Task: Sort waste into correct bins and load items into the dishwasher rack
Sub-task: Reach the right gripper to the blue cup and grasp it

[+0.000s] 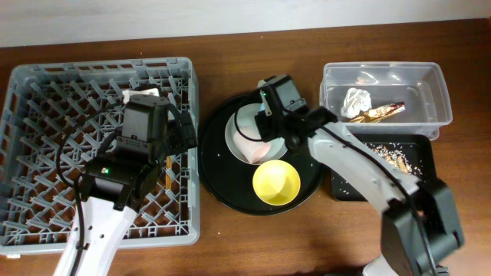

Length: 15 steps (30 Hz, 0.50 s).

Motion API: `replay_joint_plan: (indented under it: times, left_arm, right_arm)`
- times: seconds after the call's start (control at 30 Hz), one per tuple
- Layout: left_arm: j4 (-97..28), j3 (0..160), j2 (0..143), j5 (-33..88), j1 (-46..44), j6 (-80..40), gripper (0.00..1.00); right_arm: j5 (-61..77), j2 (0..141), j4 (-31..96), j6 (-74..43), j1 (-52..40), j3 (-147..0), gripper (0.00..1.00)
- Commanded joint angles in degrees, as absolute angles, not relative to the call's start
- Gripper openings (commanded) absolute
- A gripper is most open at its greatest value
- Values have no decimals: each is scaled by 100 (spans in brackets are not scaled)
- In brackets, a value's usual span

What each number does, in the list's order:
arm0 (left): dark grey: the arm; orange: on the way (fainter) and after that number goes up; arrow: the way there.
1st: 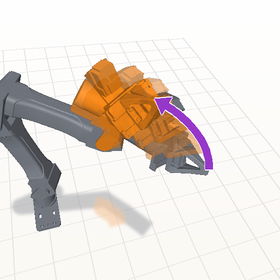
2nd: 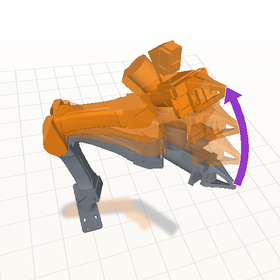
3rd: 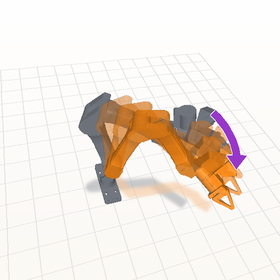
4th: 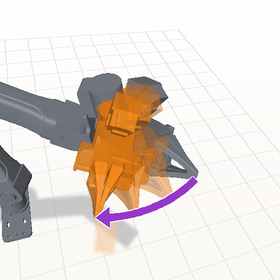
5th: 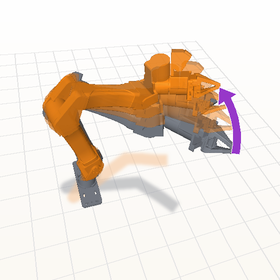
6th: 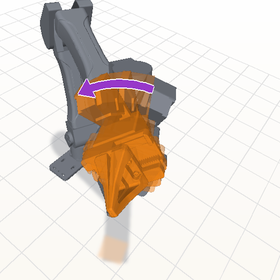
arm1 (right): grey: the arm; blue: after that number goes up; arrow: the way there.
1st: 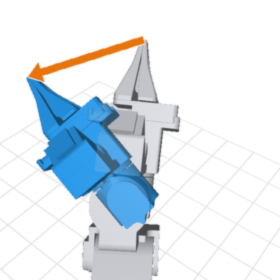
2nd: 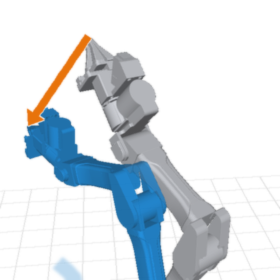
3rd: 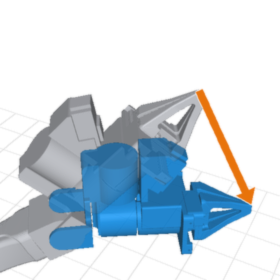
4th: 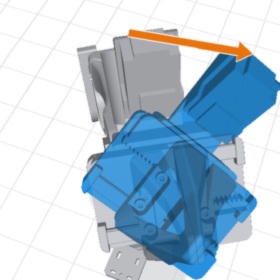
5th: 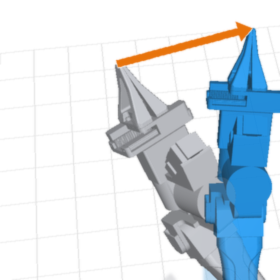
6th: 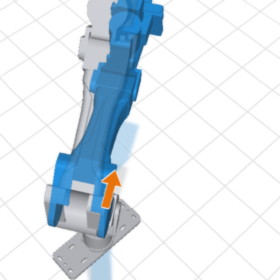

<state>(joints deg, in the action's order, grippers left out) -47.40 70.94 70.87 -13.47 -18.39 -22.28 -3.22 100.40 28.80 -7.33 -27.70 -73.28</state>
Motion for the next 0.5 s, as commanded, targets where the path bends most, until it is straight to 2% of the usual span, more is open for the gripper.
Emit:
replay_joint_plan:
  times: [0.0,0.27,0.47]
  left_arm:
    - [-4744,7150,7041,-1326,-1820,-2220,99]
    - [-4742,7150,7041,-1326,-1820,-2220,99]
    - [-4742,7150,7041,-1326,-1820,-2220,99]
  right_arm:
    - [-368,10178,2801,-617,-2735,-7384,26]
    - [-493,10519,2766,-279,-2724,-7341,24]
    - [-891,10536,2738,-279,-2724,-7343,9]
